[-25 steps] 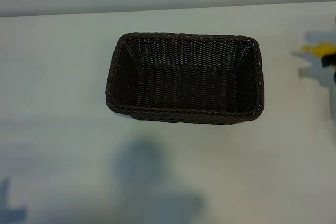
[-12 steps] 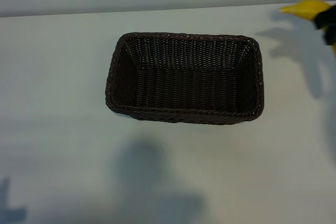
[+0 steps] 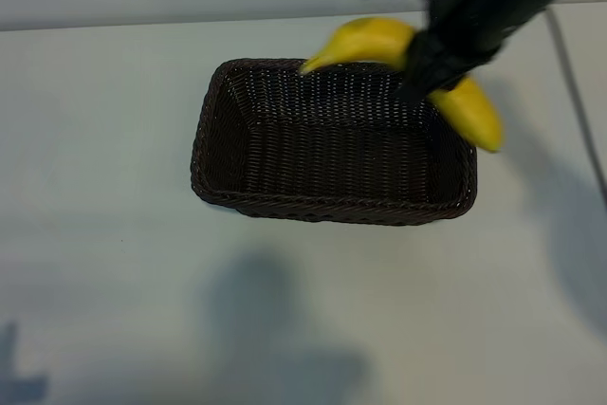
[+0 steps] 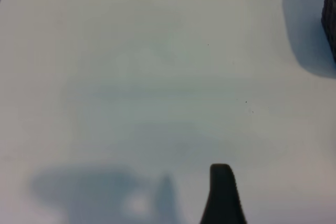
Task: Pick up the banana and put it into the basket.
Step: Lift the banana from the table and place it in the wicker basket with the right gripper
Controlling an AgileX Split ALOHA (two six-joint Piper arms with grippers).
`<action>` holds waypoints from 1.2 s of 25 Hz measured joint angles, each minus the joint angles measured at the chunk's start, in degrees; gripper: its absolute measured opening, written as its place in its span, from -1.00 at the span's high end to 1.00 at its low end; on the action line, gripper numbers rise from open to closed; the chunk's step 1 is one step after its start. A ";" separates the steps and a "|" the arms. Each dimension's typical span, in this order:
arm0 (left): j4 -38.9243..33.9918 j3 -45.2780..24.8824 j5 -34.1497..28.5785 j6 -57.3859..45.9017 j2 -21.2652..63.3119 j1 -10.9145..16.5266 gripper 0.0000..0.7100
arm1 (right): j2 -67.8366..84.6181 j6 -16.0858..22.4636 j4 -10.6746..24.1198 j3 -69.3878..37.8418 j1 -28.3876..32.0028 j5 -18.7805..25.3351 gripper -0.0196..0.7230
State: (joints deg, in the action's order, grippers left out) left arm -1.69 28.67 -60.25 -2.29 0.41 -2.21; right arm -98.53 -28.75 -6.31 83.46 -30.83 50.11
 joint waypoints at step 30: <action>0.00 0.00 0.00 -0.18 0.00 0.00 -0.52 | -17.88 3.99 2.53 0.81 -3.01 -12.76 -0.74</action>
State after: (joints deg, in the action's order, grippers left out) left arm -1.69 28.67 -60.25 -2.47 0.41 -2.21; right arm -116.41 -24.76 -3.79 84.28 -33.84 37.35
